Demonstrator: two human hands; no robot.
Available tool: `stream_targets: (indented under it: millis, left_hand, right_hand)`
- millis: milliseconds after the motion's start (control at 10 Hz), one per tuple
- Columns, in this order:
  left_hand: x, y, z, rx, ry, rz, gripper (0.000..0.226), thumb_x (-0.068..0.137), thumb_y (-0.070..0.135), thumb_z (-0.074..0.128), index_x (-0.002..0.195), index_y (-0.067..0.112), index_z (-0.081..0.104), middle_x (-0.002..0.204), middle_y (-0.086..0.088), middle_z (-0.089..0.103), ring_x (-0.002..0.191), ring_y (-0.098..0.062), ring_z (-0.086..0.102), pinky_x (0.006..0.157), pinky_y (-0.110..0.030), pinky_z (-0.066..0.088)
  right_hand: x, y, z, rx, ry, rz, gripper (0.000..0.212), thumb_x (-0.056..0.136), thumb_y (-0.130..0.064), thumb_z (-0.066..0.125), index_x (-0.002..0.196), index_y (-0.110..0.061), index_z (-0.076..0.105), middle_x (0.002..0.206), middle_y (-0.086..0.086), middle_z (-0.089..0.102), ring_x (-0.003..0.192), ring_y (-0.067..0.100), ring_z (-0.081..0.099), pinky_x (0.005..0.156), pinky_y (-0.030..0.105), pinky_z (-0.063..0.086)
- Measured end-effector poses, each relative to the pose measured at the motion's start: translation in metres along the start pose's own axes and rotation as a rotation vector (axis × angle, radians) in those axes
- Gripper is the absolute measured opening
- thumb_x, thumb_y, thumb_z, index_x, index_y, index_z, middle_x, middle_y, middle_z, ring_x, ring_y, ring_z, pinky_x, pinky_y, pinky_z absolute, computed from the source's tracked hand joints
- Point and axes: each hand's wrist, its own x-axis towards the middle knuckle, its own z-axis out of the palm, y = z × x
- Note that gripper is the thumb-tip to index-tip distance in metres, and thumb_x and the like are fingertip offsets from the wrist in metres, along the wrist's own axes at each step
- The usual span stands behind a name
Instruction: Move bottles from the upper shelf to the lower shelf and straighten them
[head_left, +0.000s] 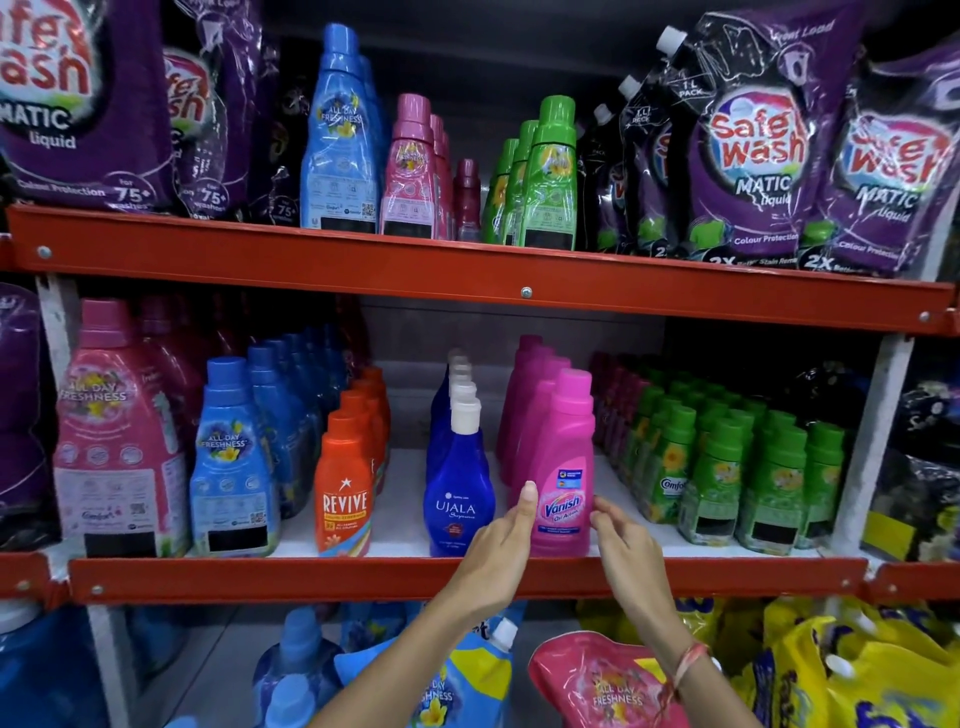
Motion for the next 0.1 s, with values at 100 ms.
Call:
stream_targets:
  millis: [100]
  left_hand:
    - [-0.0083,0.0048,-0.0109,0.137,0.160,0.207,0.069,0.092,0.063,0.024,0.147,0.023,0.035,0.149,0.001,0.045,0.134,-0.006,0.040,0.109,-0.018,0.027]
  right_hand:
    - [0.0039,-0.0140,-0.0104,-0.052,0.072,-0.109,0.036,0.096,-0.012,0.051,0.132,-0.015,0.054,0.136,0.008,0.059,0.124,0.021,0.055,0.102,0.034,0.044]
